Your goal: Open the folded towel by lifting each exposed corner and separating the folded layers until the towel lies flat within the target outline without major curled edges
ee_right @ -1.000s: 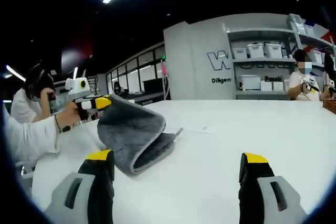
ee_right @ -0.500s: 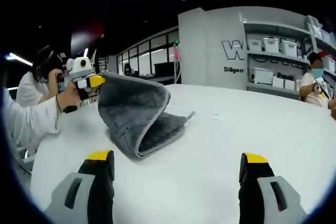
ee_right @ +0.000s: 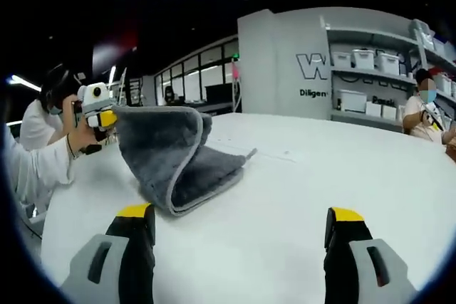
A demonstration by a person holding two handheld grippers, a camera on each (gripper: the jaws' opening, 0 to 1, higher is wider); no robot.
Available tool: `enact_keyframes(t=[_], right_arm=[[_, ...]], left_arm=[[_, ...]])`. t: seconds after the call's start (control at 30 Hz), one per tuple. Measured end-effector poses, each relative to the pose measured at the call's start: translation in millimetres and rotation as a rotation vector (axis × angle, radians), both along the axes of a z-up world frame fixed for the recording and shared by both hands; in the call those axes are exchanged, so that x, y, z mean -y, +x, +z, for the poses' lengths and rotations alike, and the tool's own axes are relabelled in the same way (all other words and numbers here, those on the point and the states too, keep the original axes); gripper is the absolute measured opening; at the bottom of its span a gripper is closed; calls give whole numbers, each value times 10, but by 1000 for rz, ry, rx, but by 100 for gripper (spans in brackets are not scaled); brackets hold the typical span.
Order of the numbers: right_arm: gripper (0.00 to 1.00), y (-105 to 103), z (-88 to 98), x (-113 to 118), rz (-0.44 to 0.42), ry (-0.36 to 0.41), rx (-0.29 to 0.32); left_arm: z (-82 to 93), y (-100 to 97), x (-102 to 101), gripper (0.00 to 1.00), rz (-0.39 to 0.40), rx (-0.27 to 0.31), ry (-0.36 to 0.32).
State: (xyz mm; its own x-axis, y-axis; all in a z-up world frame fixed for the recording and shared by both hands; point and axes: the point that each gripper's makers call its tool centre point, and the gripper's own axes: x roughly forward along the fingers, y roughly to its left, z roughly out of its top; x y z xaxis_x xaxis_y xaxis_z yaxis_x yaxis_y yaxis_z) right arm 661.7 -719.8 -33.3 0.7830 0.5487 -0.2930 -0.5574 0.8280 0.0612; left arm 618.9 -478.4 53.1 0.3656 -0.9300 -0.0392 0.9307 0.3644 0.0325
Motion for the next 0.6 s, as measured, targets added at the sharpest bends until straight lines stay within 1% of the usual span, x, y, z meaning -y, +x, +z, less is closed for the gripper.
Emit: enact_keyframes(t=[0.13,0.23,0.33,0.4,0.6], right_arm=[[100,-2,-9,16,-4,-1,-4],[100,-3,-10,22,-6,0,-4],[100,7,-24,39,-10,-1,-9],[100,17,-34,57,-16,-2,-13],[100,23,-43,78,-22,-4,-17]], left_arm=[[-74,-94,-21,4,-8,-7,15],[-83,-167,-28,4,-18,-13,5],[-102,-285,-19,4,-55,-25,2],[-145,-346,-9,4,-73,-31,23],[-187,-493,-9,4,-110,-42,30]])
